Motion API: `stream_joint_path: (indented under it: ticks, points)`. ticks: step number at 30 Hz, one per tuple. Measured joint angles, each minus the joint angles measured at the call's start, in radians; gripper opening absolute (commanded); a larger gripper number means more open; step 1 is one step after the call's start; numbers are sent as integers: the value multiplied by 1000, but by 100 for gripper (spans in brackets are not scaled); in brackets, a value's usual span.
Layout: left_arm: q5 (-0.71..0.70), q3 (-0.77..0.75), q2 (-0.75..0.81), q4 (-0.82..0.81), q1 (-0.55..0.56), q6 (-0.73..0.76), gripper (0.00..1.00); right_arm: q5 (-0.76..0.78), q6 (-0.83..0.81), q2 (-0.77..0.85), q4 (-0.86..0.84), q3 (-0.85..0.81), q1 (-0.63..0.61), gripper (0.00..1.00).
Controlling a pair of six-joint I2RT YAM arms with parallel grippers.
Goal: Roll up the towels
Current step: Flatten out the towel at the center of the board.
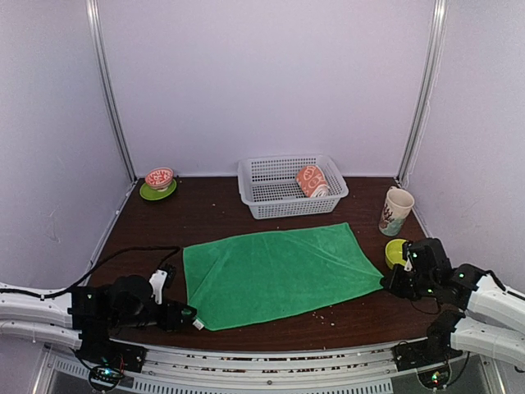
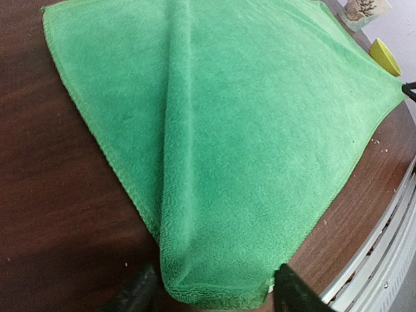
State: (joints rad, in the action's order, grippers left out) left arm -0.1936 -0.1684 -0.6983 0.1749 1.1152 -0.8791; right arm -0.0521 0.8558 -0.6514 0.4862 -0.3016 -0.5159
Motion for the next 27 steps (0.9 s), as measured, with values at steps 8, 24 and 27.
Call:
stream_joint_path:
  ticks: [8, 24, 27]
  points:
    - [-86, -58, 8, 169, 113, -299, 78, 0, 0, 12, 18, 0, 0, 0]
    - [-109, -440, -343, 489, 261, -1039, 75, -27, -24, 65, 44, -6, -1, 0]
    - [-123, -419, -303, 509, 261, -1116, 69, -34, -31, 65, 44, -6, -1, 0]
